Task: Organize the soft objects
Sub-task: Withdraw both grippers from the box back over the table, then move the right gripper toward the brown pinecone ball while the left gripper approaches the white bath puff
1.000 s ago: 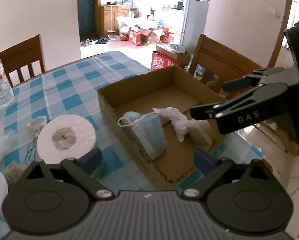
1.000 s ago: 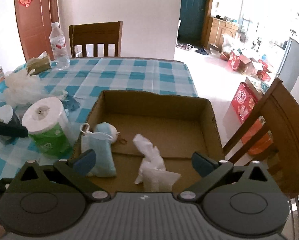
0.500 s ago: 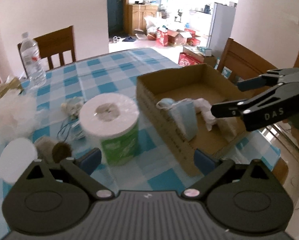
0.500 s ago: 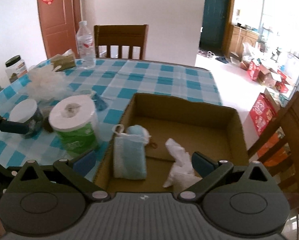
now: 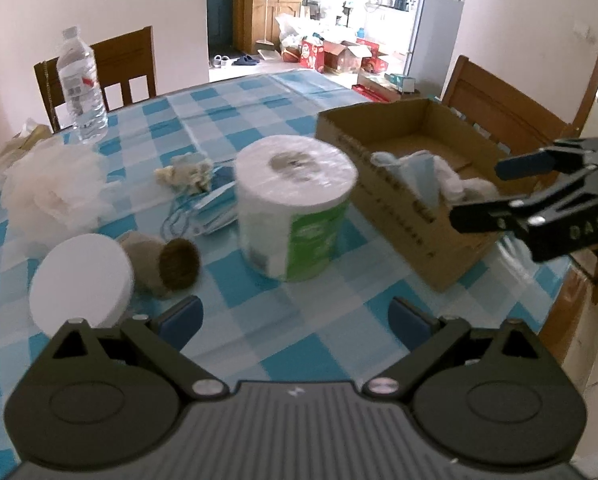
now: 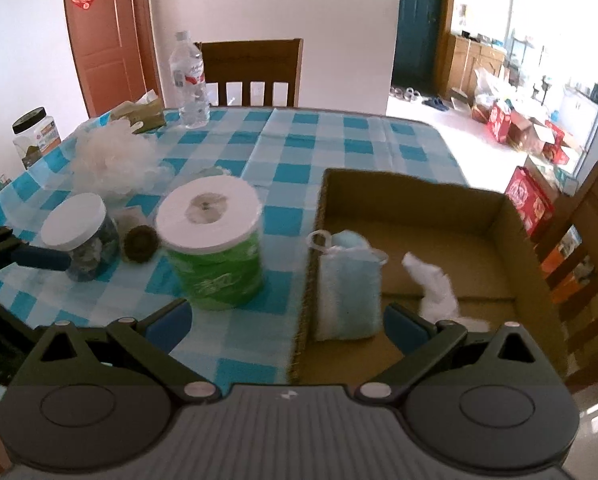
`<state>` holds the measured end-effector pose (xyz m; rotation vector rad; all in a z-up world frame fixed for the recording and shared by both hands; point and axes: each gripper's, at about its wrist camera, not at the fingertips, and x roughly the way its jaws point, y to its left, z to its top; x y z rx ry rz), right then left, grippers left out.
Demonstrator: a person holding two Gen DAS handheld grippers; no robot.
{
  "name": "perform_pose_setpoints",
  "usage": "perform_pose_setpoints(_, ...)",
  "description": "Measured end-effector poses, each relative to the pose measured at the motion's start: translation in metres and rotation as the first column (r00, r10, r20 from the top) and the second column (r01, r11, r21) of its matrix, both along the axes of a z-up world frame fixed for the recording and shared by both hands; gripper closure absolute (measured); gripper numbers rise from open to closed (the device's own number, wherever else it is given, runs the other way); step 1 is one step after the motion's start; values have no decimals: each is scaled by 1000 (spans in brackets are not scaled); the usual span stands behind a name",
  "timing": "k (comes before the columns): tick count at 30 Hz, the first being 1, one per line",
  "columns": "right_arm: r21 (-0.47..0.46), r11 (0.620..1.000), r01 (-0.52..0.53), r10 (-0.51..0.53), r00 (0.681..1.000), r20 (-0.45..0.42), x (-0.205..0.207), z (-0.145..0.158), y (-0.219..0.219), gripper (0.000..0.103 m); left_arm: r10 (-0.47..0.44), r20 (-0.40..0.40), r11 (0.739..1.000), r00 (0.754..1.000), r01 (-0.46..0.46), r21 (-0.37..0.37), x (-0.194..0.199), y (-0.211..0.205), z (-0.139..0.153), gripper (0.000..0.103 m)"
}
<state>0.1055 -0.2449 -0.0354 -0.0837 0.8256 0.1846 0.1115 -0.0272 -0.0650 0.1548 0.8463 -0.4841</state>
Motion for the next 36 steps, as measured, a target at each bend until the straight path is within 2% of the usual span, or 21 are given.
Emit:
perform_pose_setpoints(9, 1, 999, -38, 38, 999, -38, -5, -20, 59, 0, -62, 5, 997, 998, 61, 50, 2, 38, -9, 5)
perform_pose_setpoints(13, 4, 997, -75, 75, 996, -41, 0, -27, 85, 4, -67, 16, 995, 998, 66, 78, -1, 56, -11, 5)
perform_pose_setpoints(15, 9, 995, -97, 98, 994, -44, 4, -32, 97, 11, -59, 20, 994, 998, 57, 96, -1, 66, -13, 5)
perform_pose_setpoints(22, 20, 991, -135, 136, 989, -50, 18, -54, 136, 21, 31, 10, 993, 999, -32, 116, -4, 104, -19, 5)
perform_pose_setpoints(27, 14, 991, -132, 133, 990, -47, 35, -71, 160, 33, 57, -4, 990, 998, -56, 128, -2, 123, -22, 5)
perform_pose_setpoints(36, -4, 995, -95, 95, 995, -9, 60, -90, 185, 41, 52, -1, 983, 999, -51, 174, 11, 146, -24, 5)
